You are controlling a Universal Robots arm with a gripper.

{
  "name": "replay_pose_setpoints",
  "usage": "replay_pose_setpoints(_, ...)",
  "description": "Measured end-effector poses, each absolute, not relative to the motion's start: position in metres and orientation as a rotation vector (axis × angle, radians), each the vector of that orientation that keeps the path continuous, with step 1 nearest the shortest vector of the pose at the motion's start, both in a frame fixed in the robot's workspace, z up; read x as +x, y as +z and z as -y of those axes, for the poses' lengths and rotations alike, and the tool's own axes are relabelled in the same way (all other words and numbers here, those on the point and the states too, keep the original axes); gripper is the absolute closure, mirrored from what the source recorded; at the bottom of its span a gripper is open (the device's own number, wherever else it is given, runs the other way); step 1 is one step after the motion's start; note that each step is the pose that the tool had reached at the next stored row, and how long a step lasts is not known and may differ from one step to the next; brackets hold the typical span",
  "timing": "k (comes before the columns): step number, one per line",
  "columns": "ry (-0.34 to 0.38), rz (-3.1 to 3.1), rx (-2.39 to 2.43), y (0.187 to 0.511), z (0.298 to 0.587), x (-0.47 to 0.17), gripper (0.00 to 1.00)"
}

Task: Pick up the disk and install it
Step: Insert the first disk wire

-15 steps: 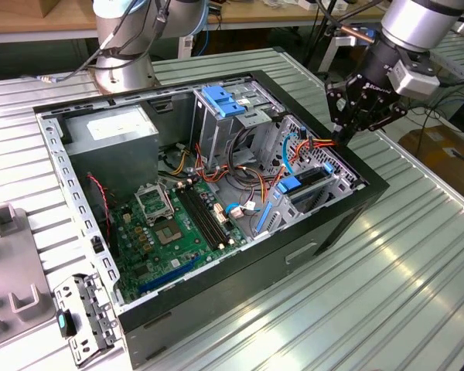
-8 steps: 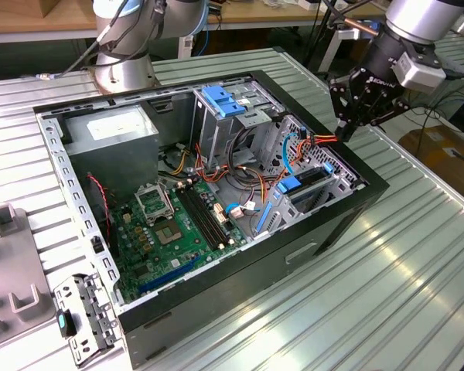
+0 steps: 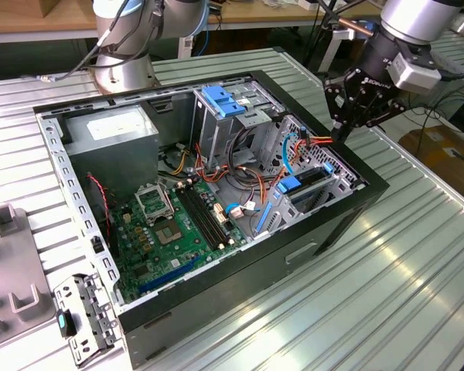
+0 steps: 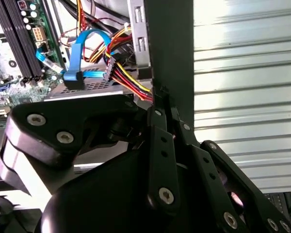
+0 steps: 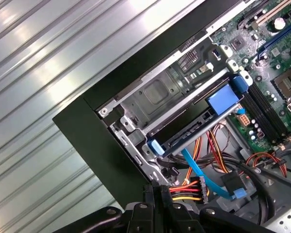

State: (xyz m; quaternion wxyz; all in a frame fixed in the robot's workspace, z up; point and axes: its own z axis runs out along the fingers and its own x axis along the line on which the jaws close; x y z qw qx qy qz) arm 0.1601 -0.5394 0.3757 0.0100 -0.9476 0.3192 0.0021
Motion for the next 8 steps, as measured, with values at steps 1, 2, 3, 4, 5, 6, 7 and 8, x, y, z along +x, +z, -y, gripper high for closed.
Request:
replay_pose_setpoints(1, 0.006, -0.999, -2.957, 0.3756, 0.5394, 0.1589, 0.84)
replay_pose_setpoints(2, 0.006, -1.032, -2.946, 0.3755, 0.5394, 0.1587, 0.84)
replay_pose_setpoints(3, 0.006, -1.061, -2.936, 0.3753, 0.5394, 0.1588, 0.84)
replay_pose_setpoints(4, 0.005, -1.083, -2.928, 0.3751, 0.5394, 0.1587, 0.84)
replay_pose_setpoints(5, 0.005, -1.112, -2.917, 0.375, 0.5394, 0.1587, 0.84)
replay_pose_setpoints(6, 0.005, -1.134, -2.908, 0.3749, 0.5394, 0.1587, 0.84)
replay_pose_setpoints(7, 0.005, -1.155, -2.9, 0.3747, 0.5394, 0.1587, 0.84)
replay_pose_setpoints(8, 0.005, -1.168, -2.895, 0.3746, 0.5394, 0.1585, 0.84)
